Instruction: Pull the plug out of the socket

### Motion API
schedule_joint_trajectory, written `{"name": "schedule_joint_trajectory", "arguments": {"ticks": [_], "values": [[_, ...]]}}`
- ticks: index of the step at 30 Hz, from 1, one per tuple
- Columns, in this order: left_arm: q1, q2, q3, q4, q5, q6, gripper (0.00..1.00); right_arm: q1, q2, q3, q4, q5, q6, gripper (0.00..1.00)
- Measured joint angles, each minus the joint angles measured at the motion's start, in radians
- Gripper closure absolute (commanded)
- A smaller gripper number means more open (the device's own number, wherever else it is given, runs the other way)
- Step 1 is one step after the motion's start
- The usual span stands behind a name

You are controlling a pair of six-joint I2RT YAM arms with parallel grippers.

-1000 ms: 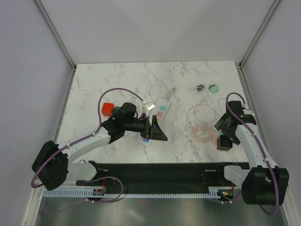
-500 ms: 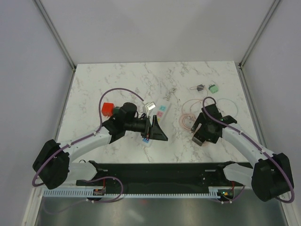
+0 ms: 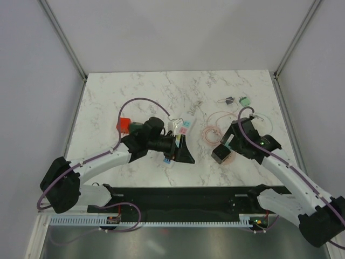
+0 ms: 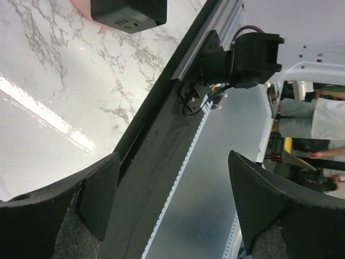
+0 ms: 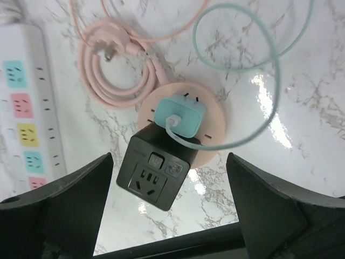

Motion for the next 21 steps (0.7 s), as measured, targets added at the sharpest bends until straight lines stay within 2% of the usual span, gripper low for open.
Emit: {"name": "schedule_joint_trajectory", "arguments": {"ticks": [5, 8, 9, 14, 21], "values": [[-0.1, 0.058, 0.127, -0.087, -0.125, 0.071, 0.1, 0.0, -0.187, 0.022, -0.054, 0.101, 0.0, 0.06], [-0.16, 0.12, 0.231, -0.139, -0.219, 0.125, 0.07, 0.0, -0.201, 0.021, -0.074, 0.138, 0.004, 0.06], [-0.182, 0.15, 0.272, -0.155, -0.256, 0.148, 0.01, 0.0, -0.198, 0.019, -0.076, 0.141, 0.004, 0.06], [-0.278, 0.299, 0.441, -0.224, -0.436, 0.252, 0.0, 0.0, -0.189, -0.021, -0.09, 0.129, 0.003, 0.06], [-0.393, 0.484, 0.591, -0.301, -0.684, 0.399, 0.0, -0.001, -0.314, -0.011, -0.186, 0.186, 0.0, 0.07]]}}
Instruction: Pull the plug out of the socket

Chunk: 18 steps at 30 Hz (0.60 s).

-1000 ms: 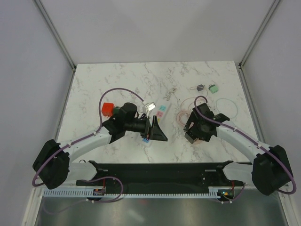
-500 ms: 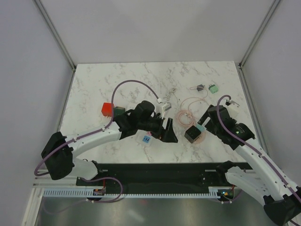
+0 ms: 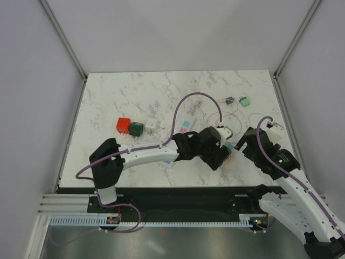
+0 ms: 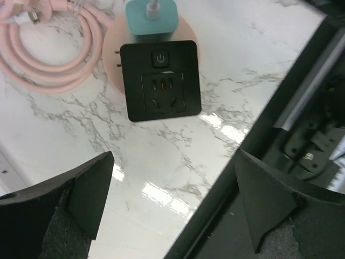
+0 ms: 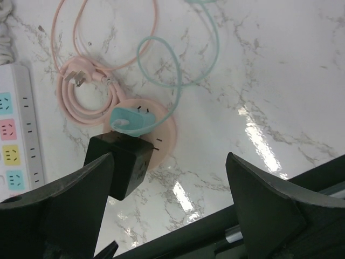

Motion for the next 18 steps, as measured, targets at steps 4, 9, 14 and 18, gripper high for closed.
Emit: {"name": "schedule_joint_trajectory", "arguments": {"ticks": [4, 9, 14, 18], "values": [[-0.031, 0.105, 0.08, -0.015, -0.097, 0.075, 0.0, -0.003, -0.019, 0.041, -0.081, 0.076, 0.0, 0.08], [-0.035, 0.192, 0.14, -0.023, -0.136, 0.131, 0.01, -0.006, -0.019, 0.044, -0.124, 0.106, -0.002, 0.08], [-0.034, 0.228, 0.19, -0.028, -0.148, 0.159, 0.02, -0.006, -0.007, 0.04, -0.13, 0.082, -0.005, 0.09], [-0.034, 0.247, 0.204, -0.043, -0.158, 0.179, 0.05, -0.009, -0.006, -0.021, -0.081, 0.031, 0.006, 0.11]]}}
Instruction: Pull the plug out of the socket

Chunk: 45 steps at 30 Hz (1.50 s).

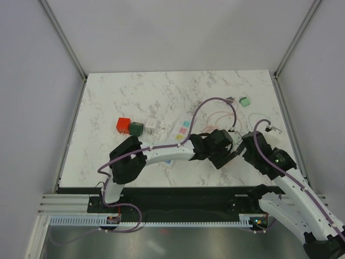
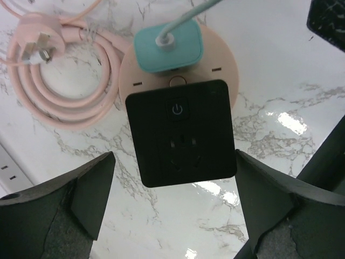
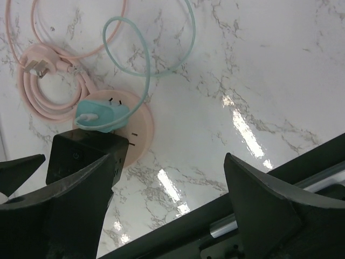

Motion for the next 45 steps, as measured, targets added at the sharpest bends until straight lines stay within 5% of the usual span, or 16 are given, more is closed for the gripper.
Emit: {"name": "schedule_joint_trajectory", "arguments": {"ticks": [8, 13, 16, 17, 18, 22, 28, 45], "values": [[0.005, 0.051, 0.0, -0.026, 0.019, 0.014, 0.23, -0.002, -0.018, -0.084, 0.024, -0.054, 0.035, 0.11], [0.022, 0.051, -0.002, -0.002, 0.061, -0.003, 0.54, -0.002, -0.025, -0.089, 0.027, -0.066, 0.05, 0.11], [0.041, 0.051, -0.011, 0.026, 0.079, -0.007, 0.45, -0.001, -0.023, -0.092, 0.017, -0.076, 0.05, 0.11], [0.046, 0.051, -0.015, 0.035, 0.081, -0.007, 0.39, -0.001, -0.019, -0.092, 0.013, -0.077, 0.05, 0.11], [0.05, 0.05, -0.019, 0.043, 0.084, -0.007, 0.22, -0.001, -0.016, -0.091, 0.007, -0.076, 0.05, 0.1], [0.057, 0.026, -0.055, 0.078, 0.09, -0.01, 0.03, -0.002, 0.004, -0.047, -0.037, -0.062, 0.046, 0.09], [0.057, -0.018, -0.078, 0.105, 0.089, -0.012, 0.0, -0.031, 0.041, 0.05, -0.063, -0.022, 0.014, 0.09], [0.065, 0.024, 0.003, 0.131, 0.128, -0.015, 0.09, -0.115, -0.025, -0.013, -0.079, -0.089, -0.011, 0.1]]}}
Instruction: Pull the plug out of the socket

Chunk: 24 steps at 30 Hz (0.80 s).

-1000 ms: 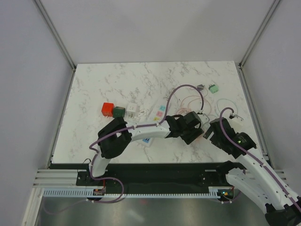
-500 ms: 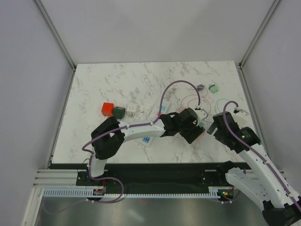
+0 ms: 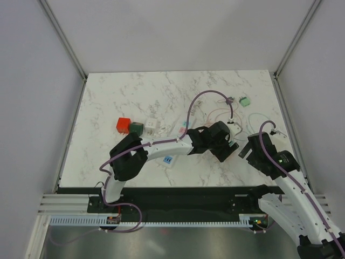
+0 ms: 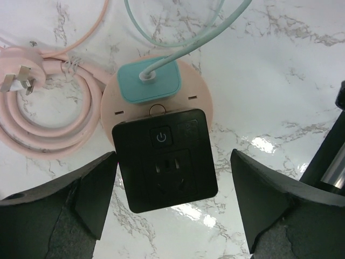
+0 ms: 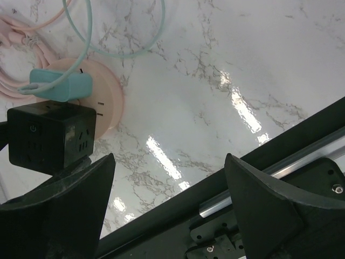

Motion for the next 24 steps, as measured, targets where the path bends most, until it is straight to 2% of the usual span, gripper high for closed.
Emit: {"name": "schedule_joint_trajectory", "arguments": {"ticks": [2, 5, 8, 11, 12, 14, 15, 19, 22, 24], "values": [[0.004, 0.01, 0.0, -0.001, 0.0, 0.0, 0.11, -0.001, 0.001, -0.008, 0.007, -0.024, 0.0, 0.1], [0.011, 0.024, 0.0, -0.001, 0.0, -0.002, 0.23, -0.005, 0.001, -0.02, 0.027, -0.061, 0.002, 0.1], [0.018, 0.031, 0.002, -0.001, 0.01, -0.011, 0.52, -0.007, 0.002, -0.041, 0.053, -0.091, 0.005, 0.1], [0.027, 0.035, 0.007, 0.0, 0.021, -0.021, 0.67, -0.017, 0.011, -0.085, 0.095, -0.118, 0.008, 0.1], [0.032, 0.035, 0.008, 0.0, 0.03, -0.026, 0.78, -0.025, 0.017, -0.103, 0.111, -0.131, 0.008, 0.1], [0.046, 0.035, 0.01, 0.0, 0.054, -0.037, 0.89, -0.041, 0.026, -0.143, 0.148, -0.159, 0.008, 0.1], [0.054, 0.035, 0.01, 0.001, 0.07, -0.045, 0.98, -0.049, 0.027, -0.164, 0.169, -0.18, 0.008, 0.09], [0.085, 0.034, 0.01, 0.003, 0.111, -0.073, 0.98, -0.085, 0.002, -0.231, 0.258, -0.247, 0.008, 0.11], [0.098, 0.031, 0.01, 0.002, 0.13, -0.092, 0.98, -0.126, -0.038, -0.269, 0.34, -0.305, -0.006, 0.21], [0.106, 0.024, 0.001, 0.002, 0.14, -0.109, 0.98, -0.158, -0.076, -0.295, 0.394, -0.345, -0.018, 0.22]]}}
